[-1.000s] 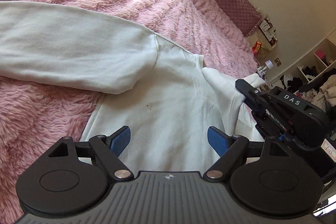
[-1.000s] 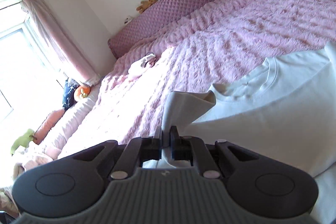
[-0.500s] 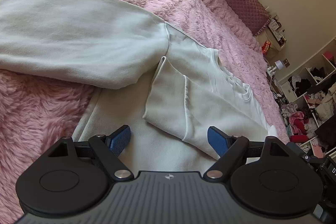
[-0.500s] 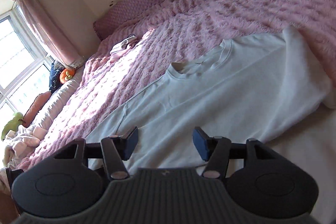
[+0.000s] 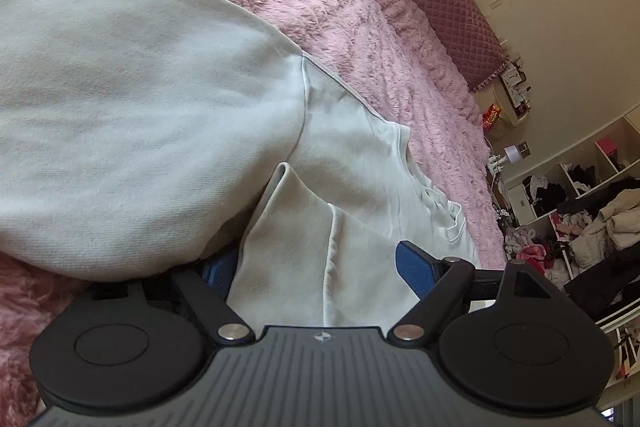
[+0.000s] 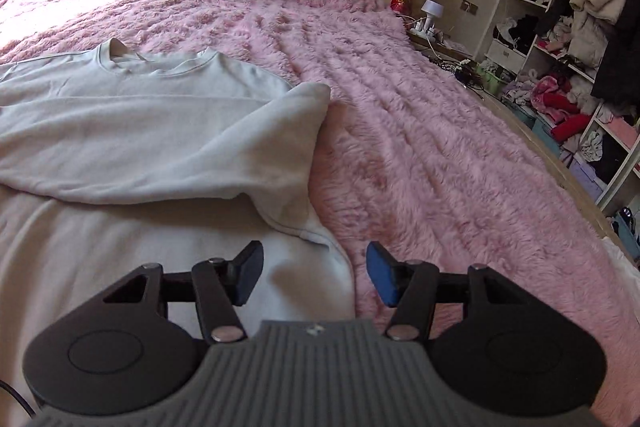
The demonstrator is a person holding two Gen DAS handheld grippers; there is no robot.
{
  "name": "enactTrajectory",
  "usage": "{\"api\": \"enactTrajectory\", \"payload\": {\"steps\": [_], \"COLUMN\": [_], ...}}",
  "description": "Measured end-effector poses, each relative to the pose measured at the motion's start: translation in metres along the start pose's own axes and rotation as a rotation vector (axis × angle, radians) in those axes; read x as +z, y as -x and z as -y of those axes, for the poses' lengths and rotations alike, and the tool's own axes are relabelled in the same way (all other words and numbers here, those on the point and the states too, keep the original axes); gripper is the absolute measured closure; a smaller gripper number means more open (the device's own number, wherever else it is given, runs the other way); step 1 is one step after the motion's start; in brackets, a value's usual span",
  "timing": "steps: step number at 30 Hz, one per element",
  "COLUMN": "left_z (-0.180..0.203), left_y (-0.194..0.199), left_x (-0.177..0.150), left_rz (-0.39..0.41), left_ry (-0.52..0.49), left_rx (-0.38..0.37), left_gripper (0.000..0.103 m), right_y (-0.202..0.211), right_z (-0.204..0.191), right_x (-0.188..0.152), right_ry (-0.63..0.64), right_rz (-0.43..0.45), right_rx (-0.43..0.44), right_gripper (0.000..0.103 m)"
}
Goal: Fold small clothes
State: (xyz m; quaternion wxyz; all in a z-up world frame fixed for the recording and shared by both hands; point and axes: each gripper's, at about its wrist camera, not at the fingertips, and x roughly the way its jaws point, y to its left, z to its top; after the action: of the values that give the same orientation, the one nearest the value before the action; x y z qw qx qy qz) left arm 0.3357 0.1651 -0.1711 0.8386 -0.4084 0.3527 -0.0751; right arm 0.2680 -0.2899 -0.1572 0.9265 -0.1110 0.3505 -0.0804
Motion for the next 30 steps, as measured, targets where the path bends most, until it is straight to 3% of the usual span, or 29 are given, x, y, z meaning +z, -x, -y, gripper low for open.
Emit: {"api": "enactTrajectory", "payload": {"steps": [2,3,4,5,6,7,12,14,15,16,20,26,29,30], "left_z": [0.003,0.005,0.009,0.012,0.016,0.020,0.045,0.049,0.049,0.047,0.027,-0.003,-0.017,-0.018], "left_y": [-0.004,-0.004,-0.005,-0.004,-0.002,0.000,0.024,0.039,0.046,0.051,0.059,0.025,0.025,0.025], "left_x": [0.002,0.002,0.002,0.001,0.000,-0.001,-0.003,-0.004,-0.004,-0.004,-0.011,-0.023,-0.024,-0.022], "left_rz": [-0.003,0.000,-0.001,-0.001,0.011,0.024,0.134,0.195,0.225,0.251,0.298,0.217,0.190,0.182], "left_ry": [-0.015,-0.022,-0.030,-0.039,-0.049,-0.056,-0.144,-0.153,-0.149,-0.137,-0.073,-0.063,-0.004,0.001], "left_rx": [-0.048,-0.074,-0.085,-0.080,-0.086,-0.102,-0.143,-0.159,-0.157,-0.153,-0.095,0.075,0.041,0.030], "left_gripper": [0.011,0.033,0.047,0.074,0.094,0.099,0.099,0.099,0.099,0.100,0.100,0.100,0.099,0.098], "right_y": [-0.001,-0.005,-0.007,-0.010,-0.011,-0.013,-0.023,-0.027,-0.029,-0.030,-0.034,-0.042,-0.041,-0.040], "right_z": [-0.010,-0.015,-0.019,-0.022,-0.025,-0.028,-0.044,-0.051,-0.054,-0.053,-0.034,-0.040,-0.041,-0.040], "right_x": [-0.003,-0.003,-0.004,-0.004,-0.005,-0.006,-0.004,0.003,0.006,0.008,0.014,0.001,0.000,0.000], "right_ry": [0.058,0.095,0.128,0.153,0.175,0.202,0.302,0.315,0.321,0.319,0.196,0.266,0.269,0.263], "right_rz": [0.017,0.020,0.020,0.023,0.032,0.048,0.131,0.163,0.174,0.170,0.108,0.057,0.056,0.056], "right_rx": [-0.059,-0.089,-0.115,-0.132,-0.141,-0.154,-0.152,-0.150,-0.158,-0.181,-0.185,-0.172,-0.180,-0.179], "right_gripper": [0.049,0.049,0.048,0.047,0.045,0.043,0.042,0.046,0.067,0.103,0.103,0.101,0.093,0.087]}}
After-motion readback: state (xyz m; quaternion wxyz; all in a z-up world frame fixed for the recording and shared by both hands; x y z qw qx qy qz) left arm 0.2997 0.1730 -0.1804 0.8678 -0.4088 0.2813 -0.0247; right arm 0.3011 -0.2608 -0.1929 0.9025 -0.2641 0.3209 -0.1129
